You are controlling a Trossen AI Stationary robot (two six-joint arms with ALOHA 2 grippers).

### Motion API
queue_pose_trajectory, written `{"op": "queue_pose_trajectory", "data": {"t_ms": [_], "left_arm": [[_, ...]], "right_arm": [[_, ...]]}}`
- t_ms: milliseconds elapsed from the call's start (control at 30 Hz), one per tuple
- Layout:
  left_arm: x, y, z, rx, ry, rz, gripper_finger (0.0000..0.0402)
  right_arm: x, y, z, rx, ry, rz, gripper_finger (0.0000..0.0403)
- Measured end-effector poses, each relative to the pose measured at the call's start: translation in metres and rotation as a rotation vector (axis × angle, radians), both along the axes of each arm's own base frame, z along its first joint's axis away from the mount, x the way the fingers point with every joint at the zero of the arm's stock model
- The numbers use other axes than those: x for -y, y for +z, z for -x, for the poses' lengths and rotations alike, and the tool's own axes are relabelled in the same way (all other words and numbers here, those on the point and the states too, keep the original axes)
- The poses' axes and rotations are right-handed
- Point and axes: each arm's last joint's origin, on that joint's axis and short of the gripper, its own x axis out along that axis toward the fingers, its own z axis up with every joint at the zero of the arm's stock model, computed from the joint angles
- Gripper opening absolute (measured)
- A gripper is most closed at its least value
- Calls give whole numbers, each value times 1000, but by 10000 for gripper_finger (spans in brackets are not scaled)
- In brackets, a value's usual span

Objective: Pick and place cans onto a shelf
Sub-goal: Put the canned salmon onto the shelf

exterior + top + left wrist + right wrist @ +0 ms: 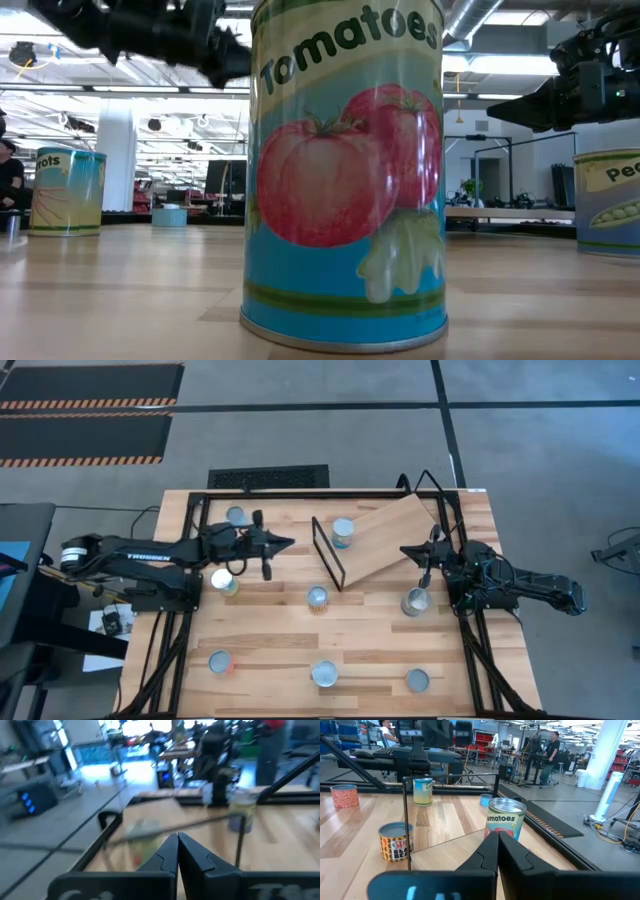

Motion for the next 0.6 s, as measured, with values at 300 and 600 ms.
{"op": "queue_pose_trajectory", "data": {"t_ms": [300,600], "left_arm": [[-31,-25,26,-219,262,193,0],[-69,-44,59,-344,643,382,28]], "right_arm": [[0,0,0,0,0,1,27],[0,0,0,0,0,0,28]]}}
